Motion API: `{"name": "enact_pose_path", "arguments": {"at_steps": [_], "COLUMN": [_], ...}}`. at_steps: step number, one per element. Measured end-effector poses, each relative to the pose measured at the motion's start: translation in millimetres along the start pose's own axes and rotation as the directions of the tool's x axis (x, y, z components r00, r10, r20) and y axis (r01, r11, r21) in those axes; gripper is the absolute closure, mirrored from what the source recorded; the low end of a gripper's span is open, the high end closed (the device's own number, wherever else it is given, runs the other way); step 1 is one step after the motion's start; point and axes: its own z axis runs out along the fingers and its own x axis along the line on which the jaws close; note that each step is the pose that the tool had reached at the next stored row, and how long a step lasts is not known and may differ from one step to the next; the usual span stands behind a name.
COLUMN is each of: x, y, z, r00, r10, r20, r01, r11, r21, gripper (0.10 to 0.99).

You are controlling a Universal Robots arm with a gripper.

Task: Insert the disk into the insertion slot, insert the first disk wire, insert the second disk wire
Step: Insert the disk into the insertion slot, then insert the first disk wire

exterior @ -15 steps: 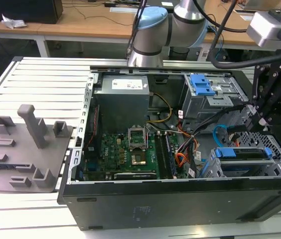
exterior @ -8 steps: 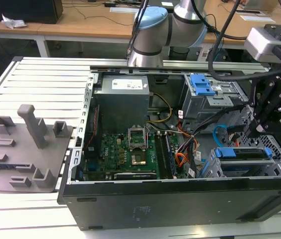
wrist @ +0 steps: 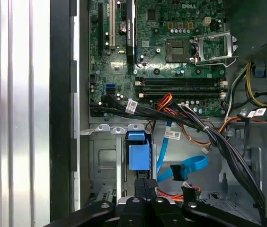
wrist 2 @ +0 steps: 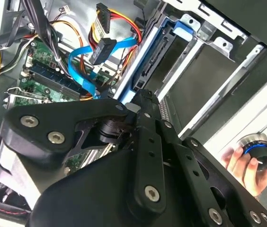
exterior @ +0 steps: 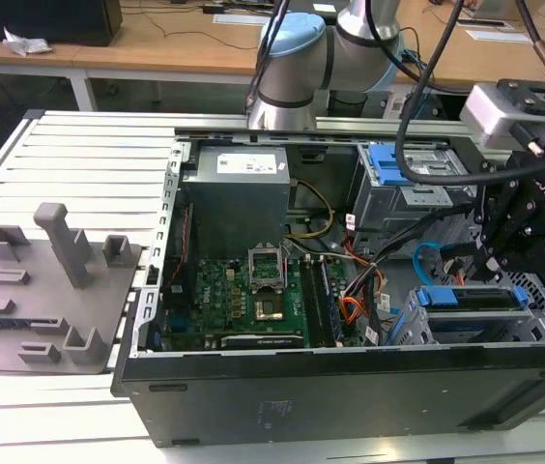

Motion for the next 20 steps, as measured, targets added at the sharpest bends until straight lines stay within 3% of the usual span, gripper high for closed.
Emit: {"name": "enact_pose_path", "arguments": {"at_steps": [3, 18, 19, 20], "x": [0.0, -0.1, -0.1, -0.1], "y": [-3.6, -3.9, -3.9, -3.9], "z": [4.9, 5.3, 5.4, 5.4], "r00": [1.0, 1.0, 1.0, 1.0], "r10": [0.0, 0.0, 0.0, 0.0], "r20": [-0.0003, 0.0, 0.0, 0.0], "r01": [0.0, 0.0, 0.0, 0.0], "r11": [1.0, 1.0, 1.0, 1.0], "r21": [0.0, 0.0, 0.0, 0.0], "gripper": [0.98, 0.98, 0.973, 0.851]}}
